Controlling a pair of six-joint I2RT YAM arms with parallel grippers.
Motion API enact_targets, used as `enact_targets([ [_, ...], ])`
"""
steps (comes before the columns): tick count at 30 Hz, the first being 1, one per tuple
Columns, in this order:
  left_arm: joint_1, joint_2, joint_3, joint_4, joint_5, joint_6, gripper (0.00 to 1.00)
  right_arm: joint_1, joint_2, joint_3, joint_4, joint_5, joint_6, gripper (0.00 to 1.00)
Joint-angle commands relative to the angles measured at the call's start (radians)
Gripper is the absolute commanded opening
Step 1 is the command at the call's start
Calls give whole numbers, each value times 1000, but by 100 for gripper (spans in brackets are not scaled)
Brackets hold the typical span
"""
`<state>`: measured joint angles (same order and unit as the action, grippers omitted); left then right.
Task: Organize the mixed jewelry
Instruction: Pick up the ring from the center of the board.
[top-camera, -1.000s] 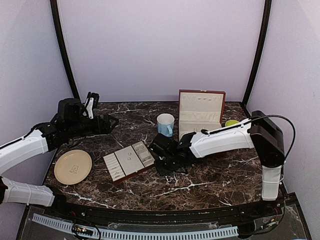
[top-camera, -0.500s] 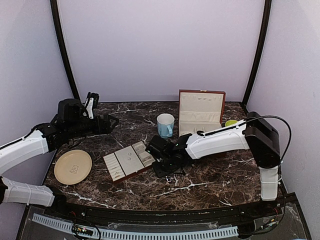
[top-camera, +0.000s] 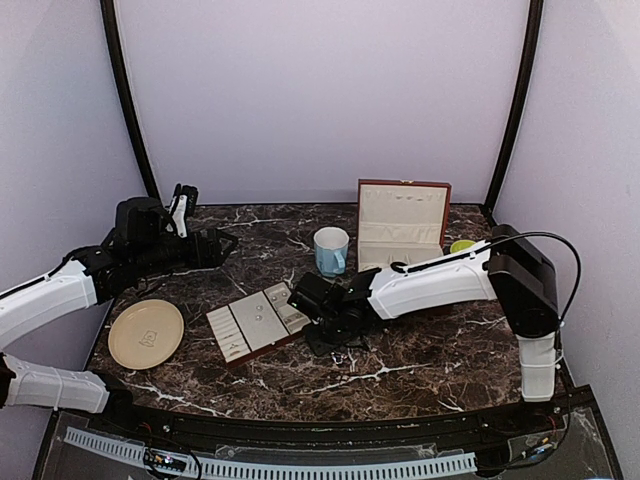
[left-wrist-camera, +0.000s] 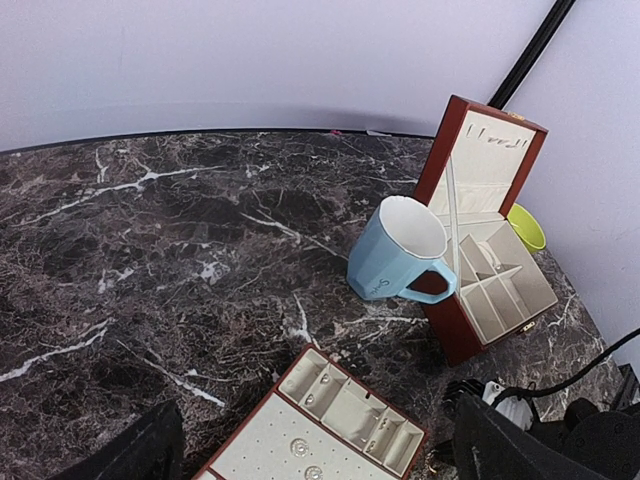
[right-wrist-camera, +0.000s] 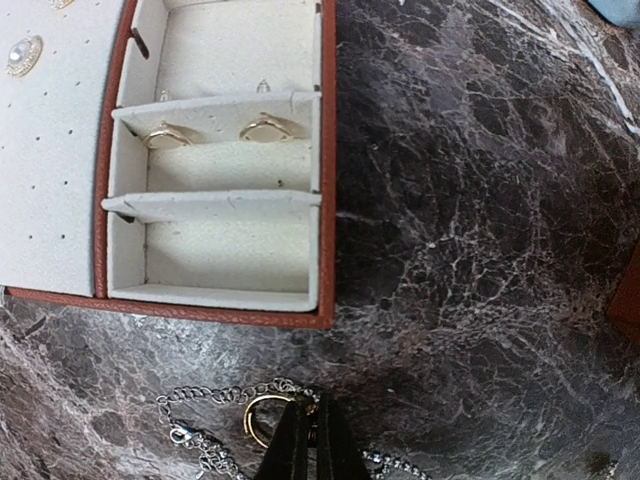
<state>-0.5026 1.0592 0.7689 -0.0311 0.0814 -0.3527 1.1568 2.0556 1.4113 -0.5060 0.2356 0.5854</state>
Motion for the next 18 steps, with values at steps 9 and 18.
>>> enact_targets([
  [9, -2, 21, -4, 25, 5, 3, 96, -19, -70, -36, 53, 23, 28, 0],
  [18, -61, 94, -20, 105, 88, -74, 94, -64, -160, -163, 187, -47, 65, 0],
])
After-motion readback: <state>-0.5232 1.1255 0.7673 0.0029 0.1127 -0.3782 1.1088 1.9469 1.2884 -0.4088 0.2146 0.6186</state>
